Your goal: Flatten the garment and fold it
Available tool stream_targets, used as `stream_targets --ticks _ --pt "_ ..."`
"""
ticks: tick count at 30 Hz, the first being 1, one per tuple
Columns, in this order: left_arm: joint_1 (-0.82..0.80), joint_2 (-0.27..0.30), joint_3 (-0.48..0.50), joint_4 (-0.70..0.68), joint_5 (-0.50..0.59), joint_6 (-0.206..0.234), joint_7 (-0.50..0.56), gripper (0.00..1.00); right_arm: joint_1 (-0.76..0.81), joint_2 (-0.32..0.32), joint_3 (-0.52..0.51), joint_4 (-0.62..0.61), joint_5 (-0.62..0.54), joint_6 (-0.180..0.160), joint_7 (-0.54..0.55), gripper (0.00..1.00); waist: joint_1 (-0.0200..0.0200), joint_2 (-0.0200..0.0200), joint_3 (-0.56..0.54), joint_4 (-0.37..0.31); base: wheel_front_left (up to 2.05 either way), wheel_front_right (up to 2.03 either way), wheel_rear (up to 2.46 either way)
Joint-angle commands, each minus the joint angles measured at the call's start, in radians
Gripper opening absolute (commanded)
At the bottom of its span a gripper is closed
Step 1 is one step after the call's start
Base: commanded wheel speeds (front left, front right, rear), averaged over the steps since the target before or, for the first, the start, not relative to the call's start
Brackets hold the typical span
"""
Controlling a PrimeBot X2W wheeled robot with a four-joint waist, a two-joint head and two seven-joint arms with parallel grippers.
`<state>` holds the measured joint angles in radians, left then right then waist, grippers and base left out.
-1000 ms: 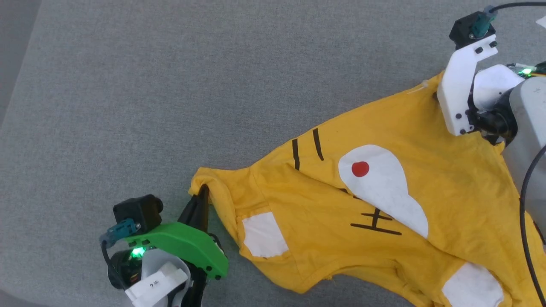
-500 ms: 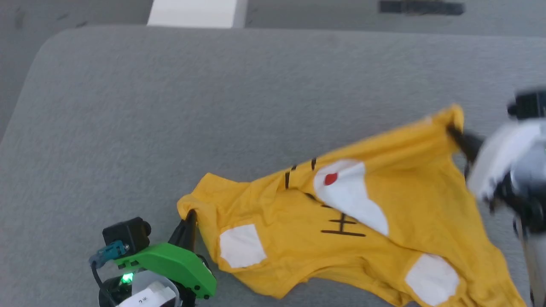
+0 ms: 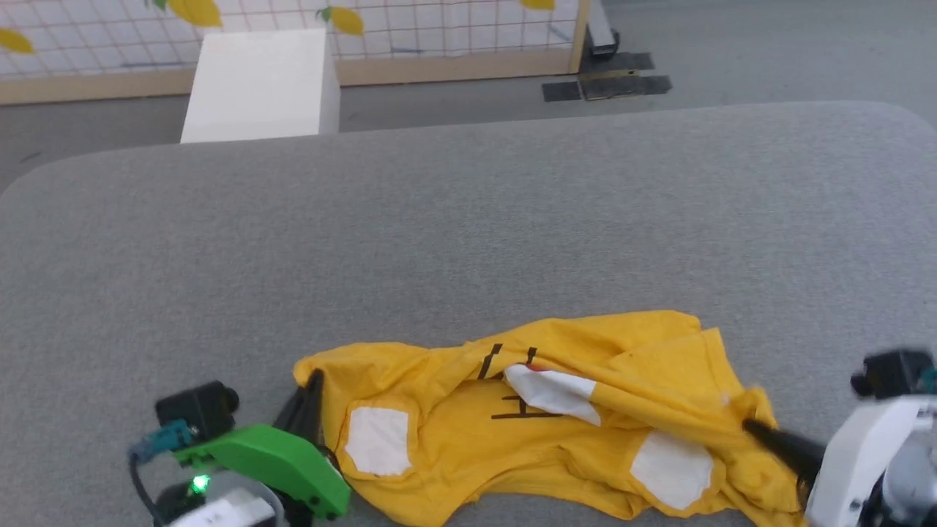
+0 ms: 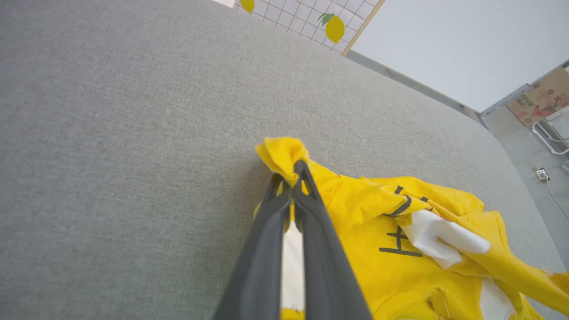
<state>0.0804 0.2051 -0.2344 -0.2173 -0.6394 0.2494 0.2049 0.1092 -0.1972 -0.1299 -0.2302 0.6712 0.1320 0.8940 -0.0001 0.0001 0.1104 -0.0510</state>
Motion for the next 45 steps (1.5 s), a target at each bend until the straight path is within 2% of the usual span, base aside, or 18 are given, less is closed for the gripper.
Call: stream_targets --ticks 1,4,6,8,12,15,18,24,29,35,39,45 --pt "-0.036 0.018 0.017 0.003 -0.019 -0.019 0.005 0.00 -0.057 -0.027 0.002 -0.026 0.012 -0.001 0.029 0.00 0.0001 -0.0001 -0.009 -0.014 0.00 0.00 0.00" --pt "-0.140 0.018 0.043 0.011 -0.084 -0.075 0.020 0.00 -0.176 -0.090 0.008 -0.047 0.028 -0.001 0.089 0.00 0.0001 -0.0001 -0.003 -0.004 0.00 0.00 0.00" --pt "-0.251 0.044 0.058 0.046 -0.104 -0.107 0.051 0.00 -0.293 -0.120 0.000 -0.028 0.053 -0.001 0.137 0.00 0.0001 -0.0001 0.012 0.002 0.00 0.00 0.00" --pt "-0.370 0.040 0.080 0.082 -0.147 -0.127 0.075 0.00 -0.407 -0.144 0.000 -0.002 0.061 -0.001 0.176 0.00 0.0001 -0.0001 0.028 0.005 0.00 0.00 0.00" --pt "-0.628 0.121 0.059 0.186 -0.092 -0.165 0.151 0.00 -0.647 -0.148 0.014 0.084 0.060 -0.001 0.249 0.00 0.0001 -0.0001 0.074 -0.002 0.00 0.00 0.00" --pt "-0.814 0.166 0.045 0.269 -0.048 -0.178 0.197 0.00 -0.816 -0.148 0.051 0.166 0.018 -0.001 0.264 0.00 0.0001 -0.0001 0.111 -0.021 0.00 0.00 0.00" --pt "-1.014 0.200 0.036 0.368 0.005 -0.172 0.231 0.00 -0.978 -0.139 0.085 0.265 -0.049 -0.001 0.252 0.00 0.0001 -0.0001 0.158 -0.035 0.00 0.00 0.00" --pt "-1.362 0.236 0.008 0.510 0.114 -0.147 0.254 0.00 -1.295 -0.080 0.079 0.446 -0.182 -0.001 0.109 0.00 0.0001 -0.0001 0.272 -0.064 0.00 0.00 0.00" --pt "-1.595 0.257 -0.039 0.587 0.237 -0.137 0.194 0.00 -1.479 -0.046 0.054 0.559 -0.274 -0.001 -0.015 0.00 0.0001 -0.0001 0.347 -0.078 0.00 0.00 0.00" --pt "-1.777 0.257 -0.060 0.629 0.346 -0.111 -0.012 0.00 -1.614 -0.015 0.024 0.640 -0.323 -0.001 -0.191 0.00 0.0001 -0.0001 0.406 -0.081 0.00 0.00 0.00" --pt "-1.808 0.250 -0.052 0.664 0.369 -0.089 -0.141 0.00 -1.650 -0.012 0.019 0.683 -0.320 -0.001 -0.273 0.00 0.0001 -0.0001 0.431 -0.072 0.00 0.00 0.00" --pt "-1.731 0.215 -0.033 0.737 0.317 -0.100 -0.239 0.00 -1.602 -0.050 0.041 0.723 -0.265 -0.001 -0.331 0.00 0.0001 -0.0001 0.424 -0.022 0.00 0.00 0.00"
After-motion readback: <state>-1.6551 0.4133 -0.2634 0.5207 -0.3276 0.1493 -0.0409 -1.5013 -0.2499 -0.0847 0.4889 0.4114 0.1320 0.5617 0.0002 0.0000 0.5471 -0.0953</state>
